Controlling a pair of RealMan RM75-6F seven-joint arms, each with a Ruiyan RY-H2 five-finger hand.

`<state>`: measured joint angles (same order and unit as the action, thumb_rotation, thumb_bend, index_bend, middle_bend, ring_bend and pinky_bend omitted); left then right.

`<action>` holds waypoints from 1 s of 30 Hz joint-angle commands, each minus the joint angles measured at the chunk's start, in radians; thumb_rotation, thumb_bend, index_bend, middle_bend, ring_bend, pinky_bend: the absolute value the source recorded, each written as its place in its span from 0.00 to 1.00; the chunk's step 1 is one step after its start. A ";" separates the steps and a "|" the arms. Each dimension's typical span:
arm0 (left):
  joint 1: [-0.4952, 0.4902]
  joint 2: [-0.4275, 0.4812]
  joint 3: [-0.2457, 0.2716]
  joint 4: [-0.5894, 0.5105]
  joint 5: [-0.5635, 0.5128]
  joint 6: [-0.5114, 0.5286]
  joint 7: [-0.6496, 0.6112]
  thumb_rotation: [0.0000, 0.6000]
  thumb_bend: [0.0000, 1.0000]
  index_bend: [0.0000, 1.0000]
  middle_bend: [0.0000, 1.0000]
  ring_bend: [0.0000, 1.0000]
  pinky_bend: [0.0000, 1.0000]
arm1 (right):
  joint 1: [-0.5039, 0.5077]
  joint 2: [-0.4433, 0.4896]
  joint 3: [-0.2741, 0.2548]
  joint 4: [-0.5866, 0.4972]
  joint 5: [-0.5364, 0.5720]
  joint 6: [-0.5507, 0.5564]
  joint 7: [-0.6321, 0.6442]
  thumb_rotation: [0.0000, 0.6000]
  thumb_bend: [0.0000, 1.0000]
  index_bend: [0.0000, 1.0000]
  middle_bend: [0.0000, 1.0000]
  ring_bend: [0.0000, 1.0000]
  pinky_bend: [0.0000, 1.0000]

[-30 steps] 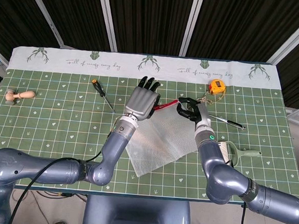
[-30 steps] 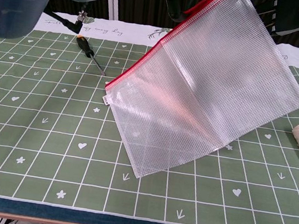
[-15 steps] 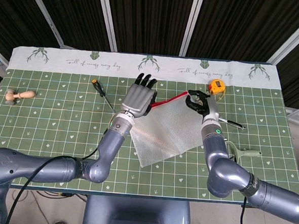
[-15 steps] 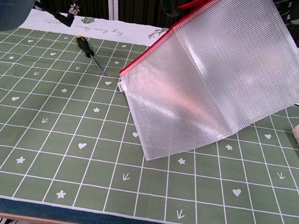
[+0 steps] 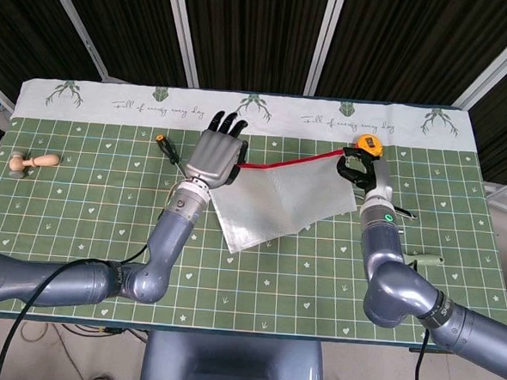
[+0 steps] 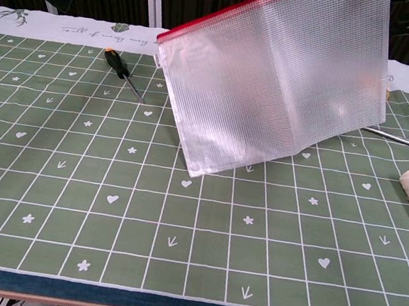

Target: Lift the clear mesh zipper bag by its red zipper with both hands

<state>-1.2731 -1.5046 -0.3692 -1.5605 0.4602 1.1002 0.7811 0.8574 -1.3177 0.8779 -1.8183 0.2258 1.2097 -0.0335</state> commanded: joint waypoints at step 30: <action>0.104 0.181 0.044 -0.028 0.028 -0.014 -0.045 1.00 0.40 0.64 0.15 0.00 0.00 | -0.038 0.036 -0.007 0.023 0.002 -0.014 -0.015 1.00 0.62 0.65 0.25 0.00 0.21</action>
<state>-1.1699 -1.3246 -0.3258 -1.5887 0.4879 1.0866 0.7364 0.8201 -1.2822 0.8708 -1.7961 0.2269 1.1968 -0.0491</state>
